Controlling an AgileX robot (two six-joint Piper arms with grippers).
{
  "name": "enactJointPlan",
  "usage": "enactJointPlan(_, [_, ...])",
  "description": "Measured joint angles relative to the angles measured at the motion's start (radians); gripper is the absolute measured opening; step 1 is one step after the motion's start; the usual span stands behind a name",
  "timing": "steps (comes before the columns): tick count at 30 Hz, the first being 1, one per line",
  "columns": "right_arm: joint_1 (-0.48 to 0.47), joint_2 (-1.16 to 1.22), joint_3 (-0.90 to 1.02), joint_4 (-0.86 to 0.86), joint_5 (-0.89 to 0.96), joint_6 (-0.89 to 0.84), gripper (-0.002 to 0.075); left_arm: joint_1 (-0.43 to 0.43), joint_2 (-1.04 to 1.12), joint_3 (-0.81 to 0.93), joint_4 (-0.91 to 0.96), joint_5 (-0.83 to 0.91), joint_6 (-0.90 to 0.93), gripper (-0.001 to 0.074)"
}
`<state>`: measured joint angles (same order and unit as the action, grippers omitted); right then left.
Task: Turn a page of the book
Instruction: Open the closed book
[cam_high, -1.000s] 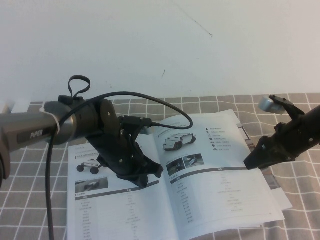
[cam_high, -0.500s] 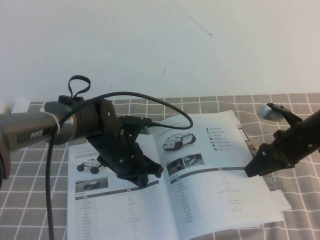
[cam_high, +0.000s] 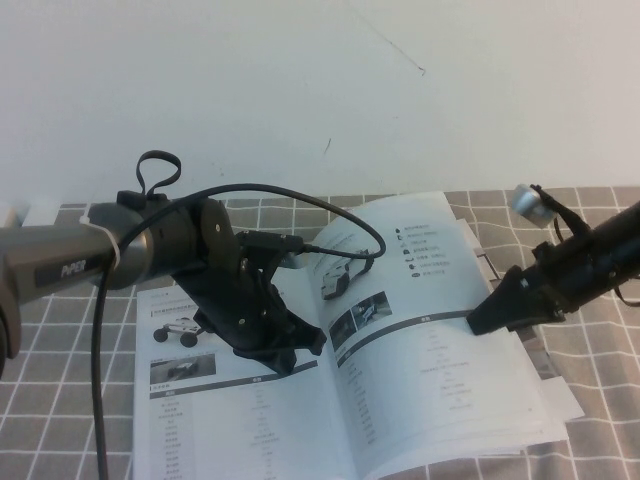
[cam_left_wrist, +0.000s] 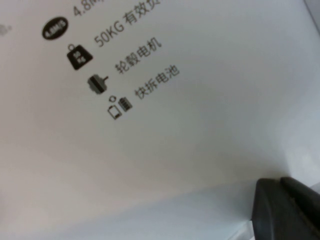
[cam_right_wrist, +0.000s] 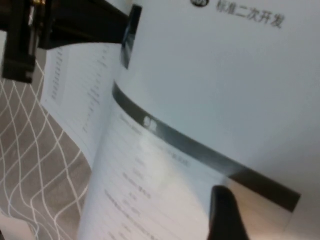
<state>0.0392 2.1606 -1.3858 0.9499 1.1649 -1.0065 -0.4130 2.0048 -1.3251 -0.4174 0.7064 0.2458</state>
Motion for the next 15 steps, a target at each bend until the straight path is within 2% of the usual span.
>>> enactJointPlan(15, [0.002, 0.0, -0.208, -0.126, 0.023, 0.198, 0.0388, 0.0, 0.0, 0.0, 0.0, 0.0, 0.004, -0.0004])
